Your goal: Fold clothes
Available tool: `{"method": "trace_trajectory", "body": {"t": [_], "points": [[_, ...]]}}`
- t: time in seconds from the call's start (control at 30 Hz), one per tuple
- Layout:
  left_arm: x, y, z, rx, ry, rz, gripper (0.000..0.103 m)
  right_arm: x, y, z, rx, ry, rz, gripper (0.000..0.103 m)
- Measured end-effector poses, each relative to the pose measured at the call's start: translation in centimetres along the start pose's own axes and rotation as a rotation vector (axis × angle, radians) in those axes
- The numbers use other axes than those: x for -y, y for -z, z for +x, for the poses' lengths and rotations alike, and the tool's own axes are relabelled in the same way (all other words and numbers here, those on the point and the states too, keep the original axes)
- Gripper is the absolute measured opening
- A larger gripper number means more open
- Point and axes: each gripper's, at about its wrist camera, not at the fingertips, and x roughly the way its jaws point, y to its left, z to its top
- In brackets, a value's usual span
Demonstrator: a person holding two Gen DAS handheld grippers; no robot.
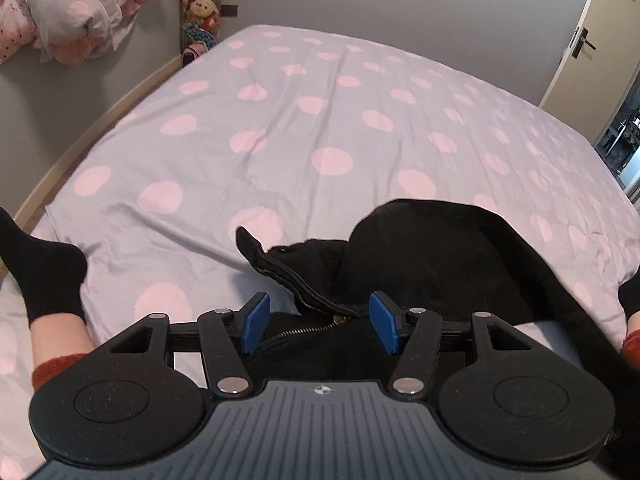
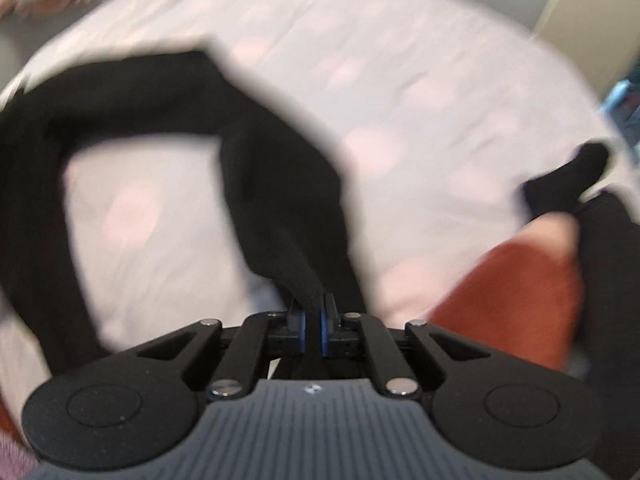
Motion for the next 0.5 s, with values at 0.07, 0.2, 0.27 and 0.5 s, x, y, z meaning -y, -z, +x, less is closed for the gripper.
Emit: {"method": "trace_trajectory", "body": {"t": [0.07, 0.2, 0.27, 0.5], "points": [[0.0, -0.2, -0.4, 0.007, -0.011, 0.001, 0.065, 3.3, -2.0, -2.1, 0.074, 0.071, 0.063, 0.007], [0.2, -0.6, -1.2, 0.023, -0.025, 0.018, 0.065, 9.7, -5.0, -6.3, 0.226, 0.250, 0.162, 0.007], [0.4, -0.8, -1.6, 0.039, -0.037, 0.040, 0.065, 12.2, -4.7, -7.6, 0.248, 0.326, 0.205, 0.007], [1.2, -2.6, -0.7, 0.061, -0.011, 0.060, 0.065, 20.3, -0.6, -11.1, 0.223, 0.552, 0.353, 0.007]]}}
